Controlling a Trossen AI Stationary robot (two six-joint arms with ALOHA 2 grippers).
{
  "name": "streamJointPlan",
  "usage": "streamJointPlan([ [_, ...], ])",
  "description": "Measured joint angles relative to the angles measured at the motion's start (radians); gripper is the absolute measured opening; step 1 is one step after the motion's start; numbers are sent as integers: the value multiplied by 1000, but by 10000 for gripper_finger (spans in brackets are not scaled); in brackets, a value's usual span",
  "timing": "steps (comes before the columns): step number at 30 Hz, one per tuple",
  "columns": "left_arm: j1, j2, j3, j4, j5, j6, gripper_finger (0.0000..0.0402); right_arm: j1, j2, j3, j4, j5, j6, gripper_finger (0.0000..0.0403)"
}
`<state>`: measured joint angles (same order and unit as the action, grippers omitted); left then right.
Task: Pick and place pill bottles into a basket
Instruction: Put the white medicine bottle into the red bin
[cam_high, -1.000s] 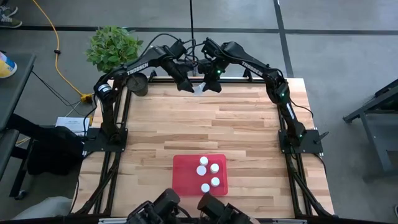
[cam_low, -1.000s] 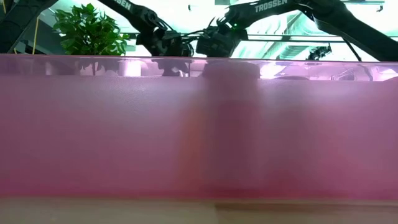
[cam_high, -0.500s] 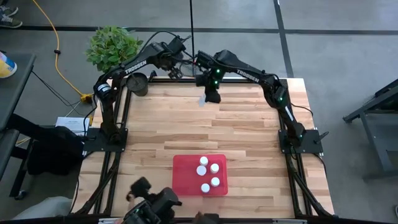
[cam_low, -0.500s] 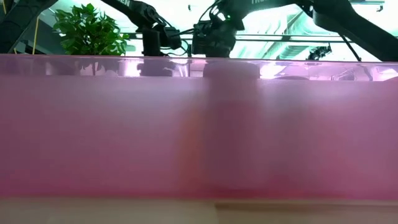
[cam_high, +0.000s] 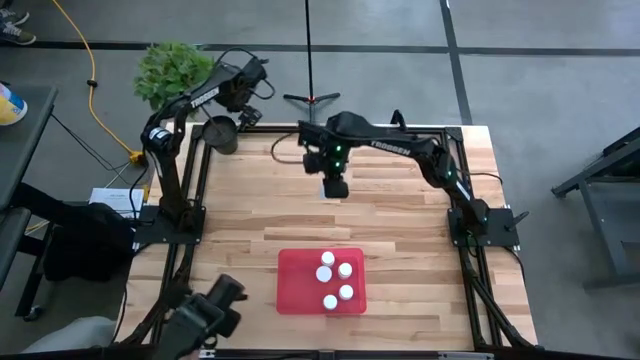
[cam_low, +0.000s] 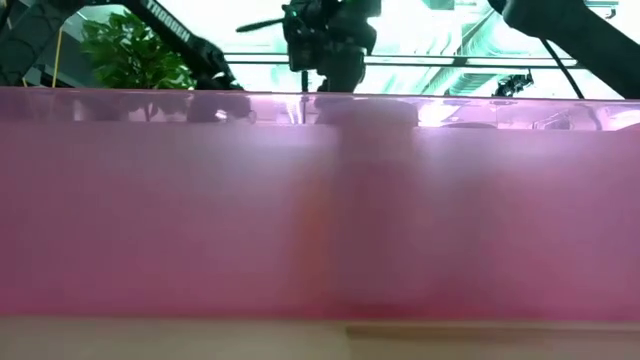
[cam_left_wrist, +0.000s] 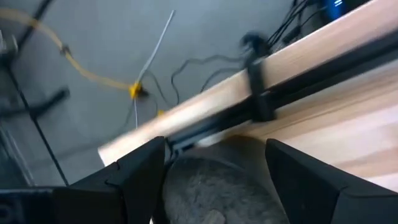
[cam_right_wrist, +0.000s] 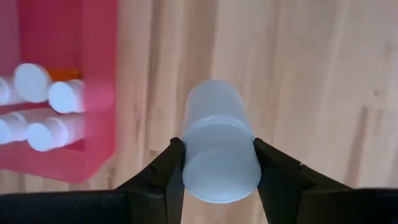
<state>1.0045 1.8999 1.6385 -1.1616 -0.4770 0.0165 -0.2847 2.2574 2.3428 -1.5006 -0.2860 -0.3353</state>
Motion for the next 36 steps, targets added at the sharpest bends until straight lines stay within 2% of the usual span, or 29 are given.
streamJointPlan([
  [6,83,0,-81,15,3,-132,310,96,0,0,26,56,92,147],
  [8,92,0,-96,13,40,-160,310,125,0,0,45,56,124,147],
  [23,75,-1,-114,29,103,-177,310,348,0,0,188,118,315,147],
  [36,75,0,-130,-5,127,-158,310,472,8,-3,291,148,419,147],
])
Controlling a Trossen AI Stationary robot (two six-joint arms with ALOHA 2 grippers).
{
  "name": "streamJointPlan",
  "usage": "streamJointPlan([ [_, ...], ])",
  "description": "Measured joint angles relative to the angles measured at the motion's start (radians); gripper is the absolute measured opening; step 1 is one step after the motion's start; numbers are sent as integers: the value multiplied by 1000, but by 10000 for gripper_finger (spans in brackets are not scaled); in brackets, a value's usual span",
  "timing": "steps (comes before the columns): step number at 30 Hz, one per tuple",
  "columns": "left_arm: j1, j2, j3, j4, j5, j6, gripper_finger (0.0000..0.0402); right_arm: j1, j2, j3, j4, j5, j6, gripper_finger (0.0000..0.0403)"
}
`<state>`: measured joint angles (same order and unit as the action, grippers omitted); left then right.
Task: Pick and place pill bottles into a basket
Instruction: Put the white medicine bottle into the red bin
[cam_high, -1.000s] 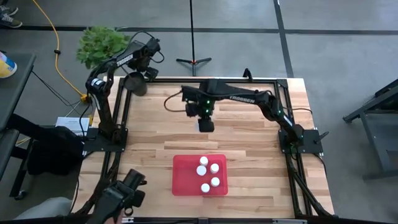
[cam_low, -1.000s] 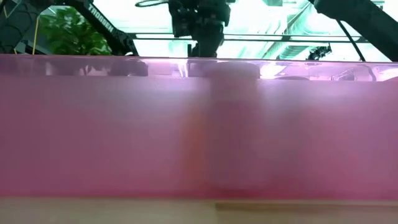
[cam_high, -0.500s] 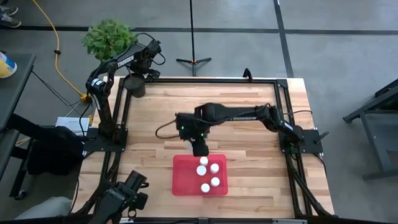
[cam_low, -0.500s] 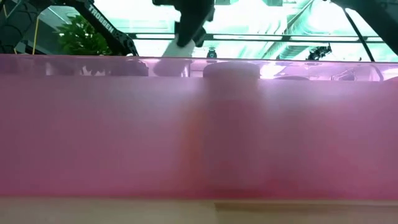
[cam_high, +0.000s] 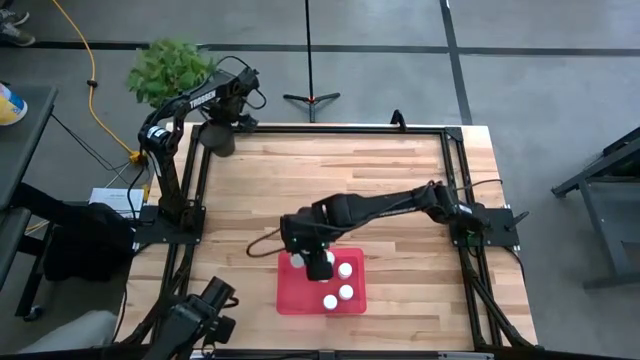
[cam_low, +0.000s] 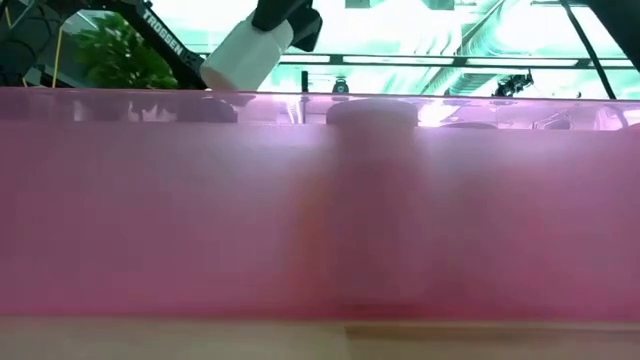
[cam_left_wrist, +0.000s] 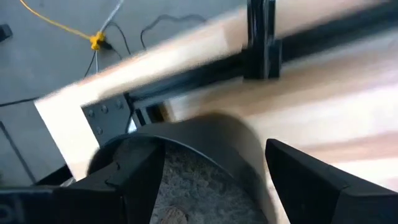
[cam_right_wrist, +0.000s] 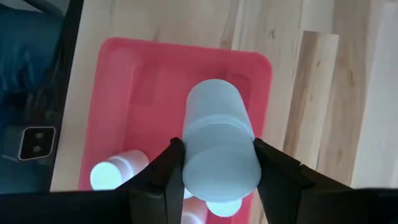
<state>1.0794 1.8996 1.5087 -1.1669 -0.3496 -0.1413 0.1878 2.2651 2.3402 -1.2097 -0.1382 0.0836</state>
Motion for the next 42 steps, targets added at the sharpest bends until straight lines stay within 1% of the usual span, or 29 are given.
streamJointPlan([
  [2,0,0,-26,-13,-6,26,310,14,8,0,2,15,6,147],
  [4,-3,-7,-69,1,-20,85,310,26,16,0,2,17,11,147],
  [6,-11,-9,-106,17,-52,125,310,34,24,0,12,17,13,147],
  [9,-52,-13,-130,3,-100,135,310,38,40,0,17,15,16,147],
  [14,-101,-65,-145,-48,-74,139,310,47,57,0,26,10,36,147],
  [20,-123,-200,-162,-44,-65,133,310,68,88,0,40,-2,47,147],
  [26,-124,-338,-237,14,-9,110,310,77,131,0,42,-17,49,147],
  [28,-125,-375,-273,46,39,109,310,80,131,0,53,-8,52,147],
  [31,-131,-426,-319,75,139,111,310,83,136,0,57,2,54,147],
  [34,-144,-465,-358,78,214,111,310,84,137,0,65,2,58,147],
  [39,-195,-515,-431,99,232,111,310,83,137,0,64,3,53,147],
  [42,-239,-530,-448,103,236,110,310,83,137,0,65,11,49,147],
])
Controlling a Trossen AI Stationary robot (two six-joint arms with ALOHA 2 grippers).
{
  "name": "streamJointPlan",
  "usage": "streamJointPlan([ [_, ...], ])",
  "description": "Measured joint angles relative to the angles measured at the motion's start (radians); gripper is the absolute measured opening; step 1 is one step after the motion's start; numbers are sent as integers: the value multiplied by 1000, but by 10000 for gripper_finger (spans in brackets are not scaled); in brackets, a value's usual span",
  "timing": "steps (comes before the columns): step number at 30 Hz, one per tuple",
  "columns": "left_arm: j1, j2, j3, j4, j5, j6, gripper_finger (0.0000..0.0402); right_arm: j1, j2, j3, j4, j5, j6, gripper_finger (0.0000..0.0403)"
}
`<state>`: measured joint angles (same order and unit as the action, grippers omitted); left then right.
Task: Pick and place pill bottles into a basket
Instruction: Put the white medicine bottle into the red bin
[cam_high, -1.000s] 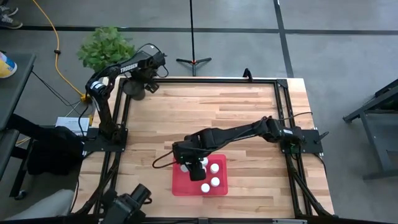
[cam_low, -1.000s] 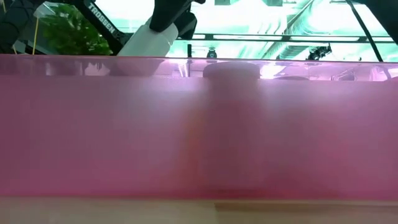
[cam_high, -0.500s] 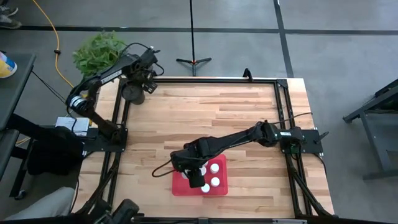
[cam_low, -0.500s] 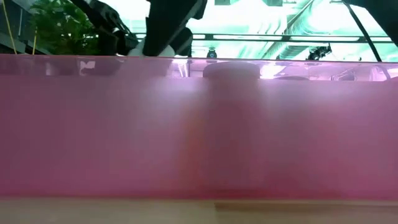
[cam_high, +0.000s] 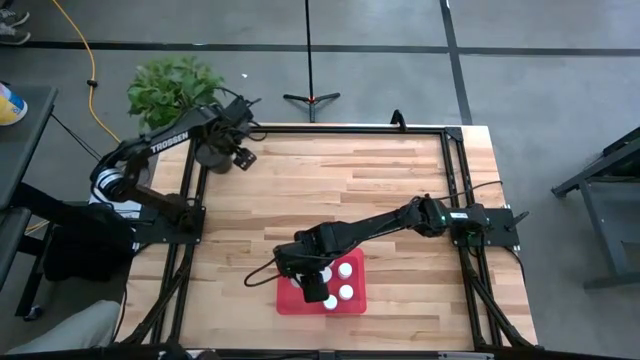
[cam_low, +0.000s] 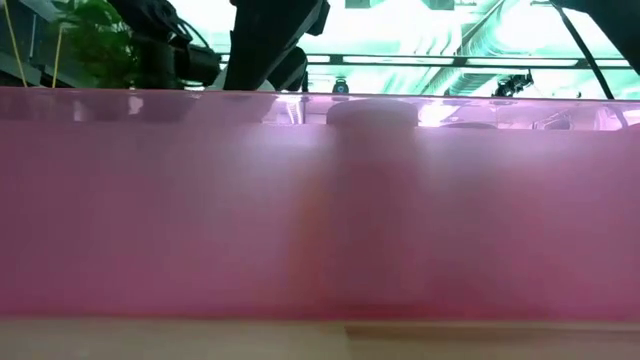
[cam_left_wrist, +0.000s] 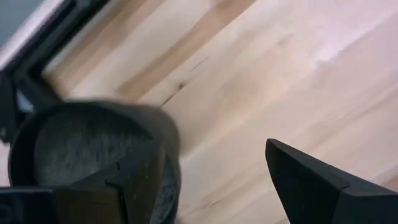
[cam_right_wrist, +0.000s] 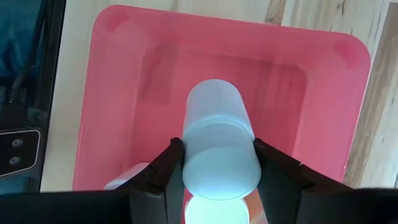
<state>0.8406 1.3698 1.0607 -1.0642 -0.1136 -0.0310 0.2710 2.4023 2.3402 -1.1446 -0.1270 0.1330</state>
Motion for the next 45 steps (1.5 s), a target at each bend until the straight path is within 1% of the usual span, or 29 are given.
streamJointPlan([
  [8,-139,-5,1,93,0,54,310,0,0,0,1,-2,-2,147],
  [13,-215,-5,2,125,1,67,310,0,0,0,-1,-2,-2,146],
  [15,-247,-5,2,132,21,68,310,0,0,0,-2,-3,-2,146],
  [18,-302,-5,2,133,61,78,310,0,0,0,-10,-10,-2,146],
  [20,-338,-5,2,131,66,79,310,0,1,0,-14,-10,-2,146],
  [30,-484,-5,3,111,63,79,310,0,13,0,-9,-11,-2,146],
  [36,-563,-5,3,88,60,79,310,0,56,0,1,-51,-3,146],
  [45,-648,-5,3,84,60,79,310,-1,66,0,-14,-63,-1,147],
])
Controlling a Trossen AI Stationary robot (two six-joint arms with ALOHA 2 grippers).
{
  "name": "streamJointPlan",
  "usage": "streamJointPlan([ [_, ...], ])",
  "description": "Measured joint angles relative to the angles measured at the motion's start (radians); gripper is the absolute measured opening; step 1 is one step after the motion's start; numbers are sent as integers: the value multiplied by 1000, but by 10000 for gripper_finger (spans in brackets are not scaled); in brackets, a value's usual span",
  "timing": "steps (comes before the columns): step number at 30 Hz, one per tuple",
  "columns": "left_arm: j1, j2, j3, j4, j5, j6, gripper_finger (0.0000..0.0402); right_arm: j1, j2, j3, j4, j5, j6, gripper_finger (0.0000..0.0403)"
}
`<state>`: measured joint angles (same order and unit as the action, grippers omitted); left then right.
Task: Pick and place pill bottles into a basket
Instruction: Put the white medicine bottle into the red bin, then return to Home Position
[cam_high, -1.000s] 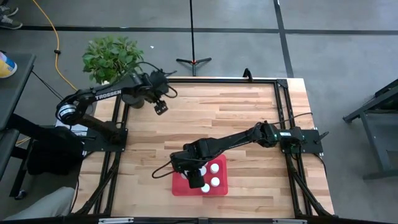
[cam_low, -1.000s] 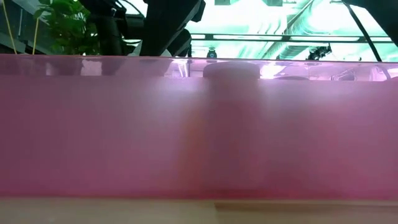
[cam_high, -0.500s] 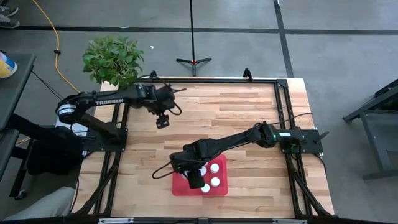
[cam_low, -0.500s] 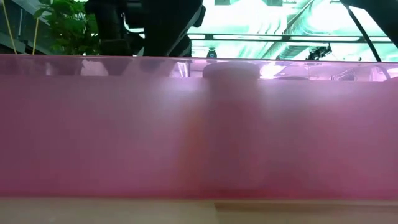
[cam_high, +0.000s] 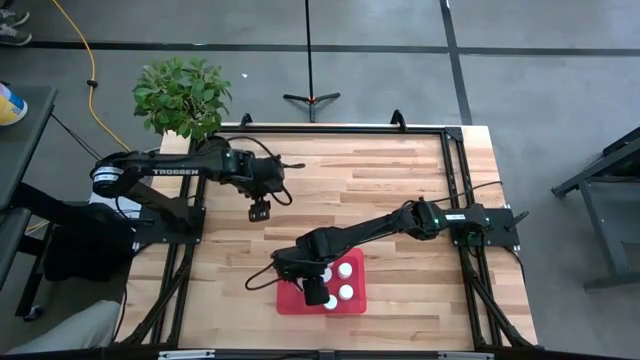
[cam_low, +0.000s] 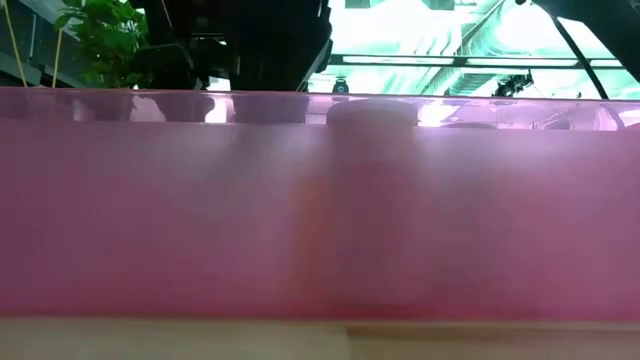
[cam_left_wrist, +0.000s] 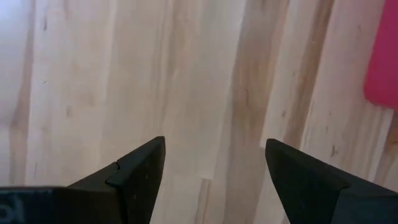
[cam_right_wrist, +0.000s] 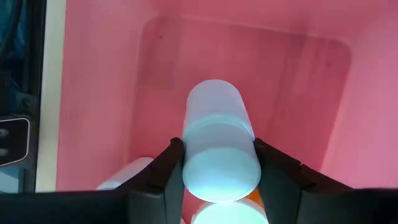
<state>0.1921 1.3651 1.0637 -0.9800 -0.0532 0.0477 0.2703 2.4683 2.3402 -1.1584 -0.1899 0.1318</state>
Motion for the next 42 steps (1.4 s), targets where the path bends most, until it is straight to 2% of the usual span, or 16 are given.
streamJointPlan([
  [2,-12,-1,0,-10,0,0,310,0,0,0,1,0,0,169],
  [8,-26,-24,0,-16,0,-8,310,0,0,0,23,36,25,301],
  [12,-24,-63,0,-18,5,-29,310,0,0,0,30,37,25,344],
  [17,-24,-134,0,-9,16,-45,310,0,0,12,4,40,19,355],
  [23,-25,-232,-41,54,35,-71,310,0,-21,17,-38,108,25,357],
  [33,-25,-334,-104,134,89,-148,310,12,-174,15,-51,146,25,357],
  [37,-57,-363,-181,204,95,-148,310,36,-246,15,-57,266,22,358],
  [42,-157,-403,-303,360,96,-152,310,89,-327,15,-95,499,10,358],
])
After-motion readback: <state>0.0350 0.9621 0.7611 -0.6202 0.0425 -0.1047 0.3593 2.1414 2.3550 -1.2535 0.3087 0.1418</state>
